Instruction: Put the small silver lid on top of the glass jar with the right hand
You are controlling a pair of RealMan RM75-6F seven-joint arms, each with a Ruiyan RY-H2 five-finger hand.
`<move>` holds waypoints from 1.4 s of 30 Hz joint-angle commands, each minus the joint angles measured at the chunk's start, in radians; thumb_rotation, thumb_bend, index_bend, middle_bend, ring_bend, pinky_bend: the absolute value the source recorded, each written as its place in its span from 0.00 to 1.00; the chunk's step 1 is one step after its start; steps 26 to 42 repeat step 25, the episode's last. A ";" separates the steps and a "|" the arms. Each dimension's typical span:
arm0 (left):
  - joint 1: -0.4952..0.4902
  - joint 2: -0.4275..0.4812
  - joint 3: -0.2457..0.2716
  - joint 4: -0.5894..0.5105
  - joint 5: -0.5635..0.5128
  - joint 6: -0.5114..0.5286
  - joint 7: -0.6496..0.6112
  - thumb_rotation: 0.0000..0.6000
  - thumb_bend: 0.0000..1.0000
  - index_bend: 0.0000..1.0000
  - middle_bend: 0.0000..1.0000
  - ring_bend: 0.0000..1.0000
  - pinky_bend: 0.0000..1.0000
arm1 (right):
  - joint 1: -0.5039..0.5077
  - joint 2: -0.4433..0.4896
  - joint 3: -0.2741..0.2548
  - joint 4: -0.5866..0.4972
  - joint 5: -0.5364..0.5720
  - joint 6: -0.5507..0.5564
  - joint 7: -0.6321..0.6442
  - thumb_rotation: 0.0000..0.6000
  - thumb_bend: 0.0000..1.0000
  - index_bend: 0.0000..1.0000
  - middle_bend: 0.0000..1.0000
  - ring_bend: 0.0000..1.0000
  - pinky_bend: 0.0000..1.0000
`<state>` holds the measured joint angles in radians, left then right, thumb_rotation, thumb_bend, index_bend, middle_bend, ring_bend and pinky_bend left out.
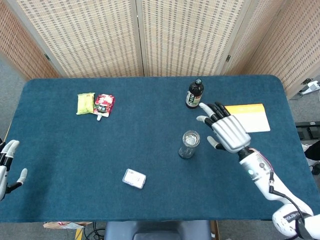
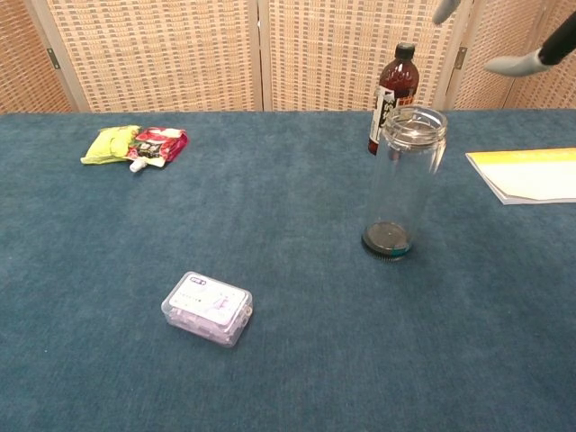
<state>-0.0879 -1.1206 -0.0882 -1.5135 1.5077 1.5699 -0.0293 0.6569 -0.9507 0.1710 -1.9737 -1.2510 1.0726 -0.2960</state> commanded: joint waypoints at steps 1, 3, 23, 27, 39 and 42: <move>-0.002 -0.004 -0.001 -0.001 -0.005 -0.005 0.011 1.00 0.35 0.00 0.08 0.00 0.11 | -0.193 0.026 -0.086 0.062 -0.243 0.250 0.171 1.00 0.38 0.24 0.00 0.00 0.00; -0.003 -0.005 -0.004 -0.001 -0.010 -0.007 0.018 1.00 0.35 0.00 0.08 0.00 0.11 | -0.268 -0.010 -0.123 0.153 -0.322 0.361 0.230 1.00 0.38 0.24 0.00 0.00 0.00; -0.051 -0.051 0.013 0.010 0.000 -0.085 0.095 1.00 0.35 0.00 0.08 0.00 0.11 | -0.572 -0.284 -0.151 0.736 -0.314 0.665 0.396 1.00 0.38 0.21 0.00 0.00 0.00; -0.053 -0.052 0.013 0.010 0.000 -0.088 0.096 1.00 0.35 0.00 0.08 0.00 0.11 | -0.575 -0.275 -0.152 0.719 -0.297 0.631 0.375 1.00 0.38 0.18 0.00 0.00 0.00; -0.053 -0.052 0.013 0.010 0.000 -0.088 0.096 1.00 0.35 0.00 0.08 0.00 0.11 | -0.575 -0.275 -0.152 0.719 -0.297 0.631 0.375 1.00 0.38 0.18 0.00 0.00 0.00; -0.053 -0.052 0.013 0.010 0.000 -0.088 0.096 1.00 0.35 0.00 0.08 0.00 0.11 | -0.575 -0.275 -0.152 0.719 -0.297 0.631 0.375 1.00 0.38 0.18 0.00 0.00 0.00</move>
